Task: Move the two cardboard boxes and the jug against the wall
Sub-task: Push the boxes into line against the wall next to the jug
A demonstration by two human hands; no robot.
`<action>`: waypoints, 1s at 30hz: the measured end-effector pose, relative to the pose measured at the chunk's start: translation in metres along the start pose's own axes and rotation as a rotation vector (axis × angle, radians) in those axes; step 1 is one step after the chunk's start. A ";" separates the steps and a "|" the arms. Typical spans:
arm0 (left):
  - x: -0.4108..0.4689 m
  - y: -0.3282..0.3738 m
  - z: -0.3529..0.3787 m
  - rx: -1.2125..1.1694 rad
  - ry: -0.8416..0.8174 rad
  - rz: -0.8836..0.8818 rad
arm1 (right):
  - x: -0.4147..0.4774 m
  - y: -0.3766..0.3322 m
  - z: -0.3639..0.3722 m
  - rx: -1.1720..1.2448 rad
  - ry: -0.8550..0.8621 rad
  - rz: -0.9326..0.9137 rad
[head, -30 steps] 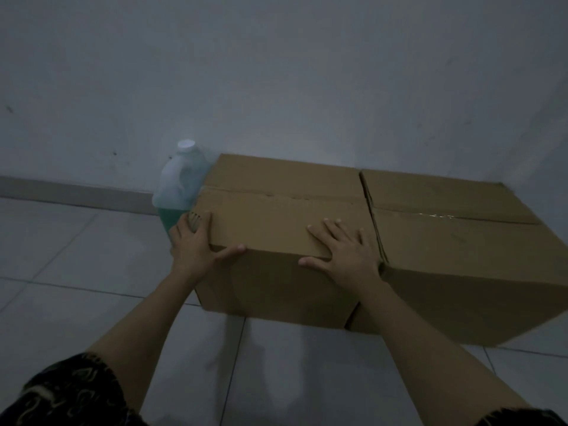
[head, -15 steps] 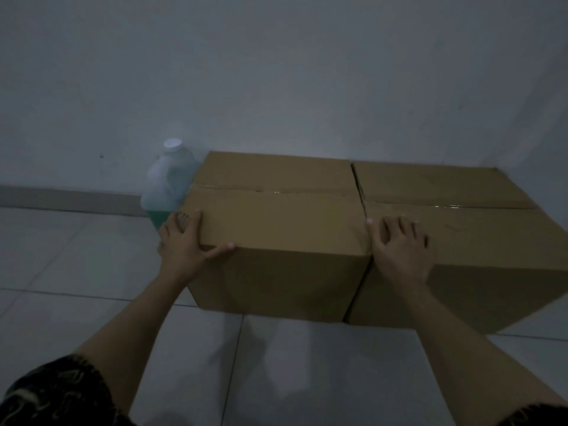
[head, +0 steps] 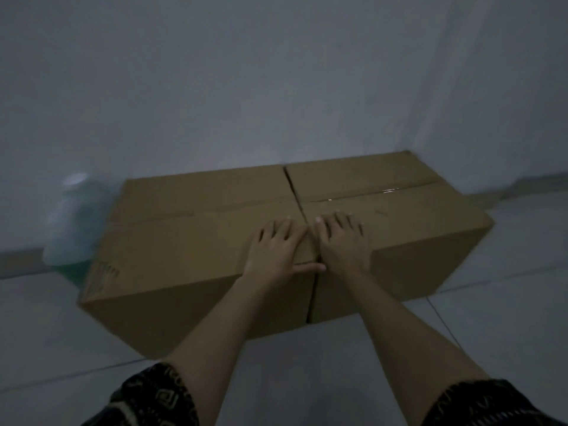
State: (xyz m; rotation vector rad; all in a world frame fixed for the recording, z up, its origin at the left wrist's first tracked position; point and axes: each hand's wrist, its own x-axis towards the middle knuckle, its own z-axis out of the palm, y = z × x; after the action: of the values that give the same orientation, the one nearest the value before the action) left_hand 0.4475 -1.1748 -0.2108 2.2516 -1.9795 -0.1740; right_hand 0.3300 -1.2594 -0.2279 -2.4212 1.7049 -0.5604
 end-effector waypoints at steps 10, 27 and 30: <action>0.026 0.007 0.015 0.051 -0.062 0.092 | 0.002 0.091 -0.041 0.296 0.069 0.143; 0.024 0.027 0.023 0.154 -0.045 -0.001 | -0.006 0.200 -0.057 -0.012 -0.055 0.018; 0.028 0.027 0.022 0.132 -0.052 -0.022 | 0.000 0.201 -0.053 0.060 -0.019 -0.009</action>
State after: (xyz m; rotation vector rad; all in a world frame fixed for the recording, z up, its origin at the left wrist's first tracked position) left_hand 0.4211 -1.2061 -0.2275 2.3735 -2.0496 -0.1081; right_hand 0.1334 -1.3246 -0.2413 -2.3859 1.6464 -0.5801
